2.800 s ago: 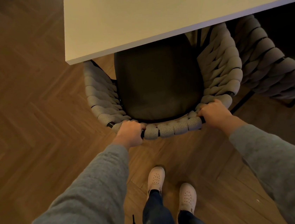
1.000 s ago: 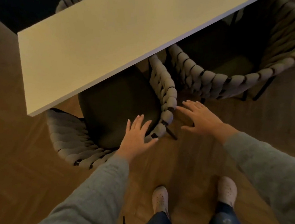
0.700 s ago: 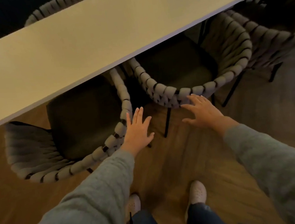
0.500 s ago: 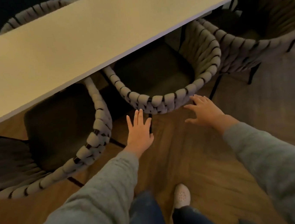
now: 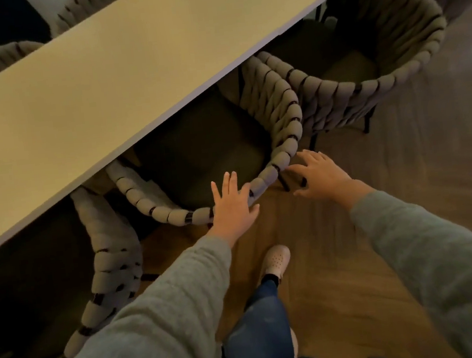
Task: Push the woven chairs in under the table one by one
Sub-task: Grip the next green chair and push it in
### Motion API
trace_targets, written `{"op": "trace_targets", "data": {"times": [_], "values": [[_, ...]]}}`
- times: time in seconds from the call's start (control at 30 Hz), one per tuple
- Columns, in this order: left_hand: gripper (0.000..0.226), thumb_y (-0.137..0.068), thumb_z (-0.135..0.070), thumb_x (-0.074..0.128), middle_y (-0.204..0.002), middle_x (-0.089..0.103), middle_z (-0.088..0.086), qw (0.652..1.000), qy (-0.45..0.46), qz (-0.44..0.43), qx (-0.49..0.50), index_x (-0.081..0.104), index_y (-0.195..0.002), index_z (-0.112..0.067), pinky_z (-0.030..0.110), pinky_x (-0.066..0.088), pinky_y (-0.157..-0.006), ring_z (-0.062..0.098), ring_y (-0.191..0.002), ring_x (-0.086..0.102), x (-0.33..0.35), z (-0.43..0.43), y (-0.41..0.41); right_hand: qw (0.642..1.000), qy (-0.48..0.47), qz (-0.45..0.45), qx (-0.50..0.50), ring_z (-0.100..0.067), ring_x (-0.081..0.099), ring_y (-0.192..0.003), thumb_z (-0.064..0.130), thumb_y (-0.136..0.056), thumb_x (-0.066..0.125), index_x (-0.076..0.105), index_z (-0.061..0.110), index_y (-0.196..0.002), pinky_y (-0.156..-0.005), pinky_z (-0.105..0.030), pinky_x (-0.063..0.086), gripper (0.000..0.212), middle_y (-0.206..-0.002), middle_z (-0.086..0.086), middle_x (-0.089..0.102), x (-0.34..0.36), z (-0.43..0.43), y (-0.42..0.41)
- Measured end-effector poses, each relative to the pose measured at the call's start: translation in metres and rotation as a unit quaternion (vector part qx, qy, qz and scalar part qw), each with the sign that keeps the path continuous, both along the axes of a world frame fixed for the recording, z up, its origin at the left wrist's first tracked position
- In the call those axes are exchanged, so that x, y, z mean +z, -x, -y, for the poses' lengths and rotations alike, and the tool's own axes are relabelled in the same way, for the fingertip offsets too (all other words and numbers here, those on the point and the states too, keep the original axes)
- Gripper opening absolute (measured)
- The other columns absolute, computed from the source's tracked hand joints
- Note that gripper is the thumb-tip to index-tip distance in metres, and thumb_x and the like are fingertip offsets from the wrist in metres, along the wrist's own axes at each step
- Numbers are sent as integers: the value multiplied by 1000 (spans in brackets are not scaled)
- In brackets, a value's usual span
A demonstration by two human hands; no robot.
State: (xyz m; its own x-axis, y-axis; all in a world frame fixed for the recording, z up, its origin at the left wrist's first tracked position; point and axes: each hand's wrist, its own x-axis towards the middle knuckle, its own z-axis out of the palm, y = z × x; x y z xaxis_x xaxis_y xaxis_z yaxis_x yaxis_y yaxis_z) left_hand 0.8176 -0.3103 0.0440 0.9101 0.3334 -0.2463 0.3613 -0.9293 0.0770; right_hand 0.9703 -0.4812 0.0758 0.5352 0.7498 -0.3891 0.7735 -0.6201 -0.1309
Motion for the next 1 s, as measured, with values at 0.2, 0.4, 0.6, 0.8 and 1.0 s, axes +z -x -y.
{"op": "trace_targets", "data": {"times": [0.2,0.4,0.6,0.8,1.0], "values": [[65,-96,-55,40,-162,5,10,999,19,-13,-43,28,-151,-22,57,-2,-116,28,-149,-4,0,-5,-117,998,-5,13,-64,-29,7,-149,47,-91,60,26,27,-152,-121,-46,8,73,-161,-10,13,6,-3,-105],[73,-93,-61,42,-162,1,8,994,50,-19,-97,25,-152,-21,54,-5,-116,26,-149,-8,2,25,-227,989,-5,13,-147,-28,10,-149,43,-90,63,20,28,-154,-120,-45,10,79,-161,-9,16,0,38,-187],[82,-88,-63,49,-163,-1,7,988,56,-22,-141,19,-153,-23,53,-8,-115,25,-149,-9,1,76,-334,982,-12,24,-188,-29,17,-147,39,-88,65,18,25,-154,-121,-45,14,82,-158,-10,24,-2,106,-281],[89,-83,-75,41,-163,2,3,989,87,-11,-117,19,-153,-24,53,-8,-116,24,-149,-7,-2,158,-442,984,-19,17,-175,-29,16,-148,38,-89,65,16,25,-154,-121,-45,13,82,-159,-11,22,-3,181,-389],[80,-90,-68,39,-163,4,3,988,116,-3,-103,19,-153,-24,54,-6,-116,23,-149,-7,3,250,-563,985,4,19,-173,-29,11,-149,38,-91,63,14,23,-155,-121,-45,12,82,-160,-12,18,8,259,-518]]}}
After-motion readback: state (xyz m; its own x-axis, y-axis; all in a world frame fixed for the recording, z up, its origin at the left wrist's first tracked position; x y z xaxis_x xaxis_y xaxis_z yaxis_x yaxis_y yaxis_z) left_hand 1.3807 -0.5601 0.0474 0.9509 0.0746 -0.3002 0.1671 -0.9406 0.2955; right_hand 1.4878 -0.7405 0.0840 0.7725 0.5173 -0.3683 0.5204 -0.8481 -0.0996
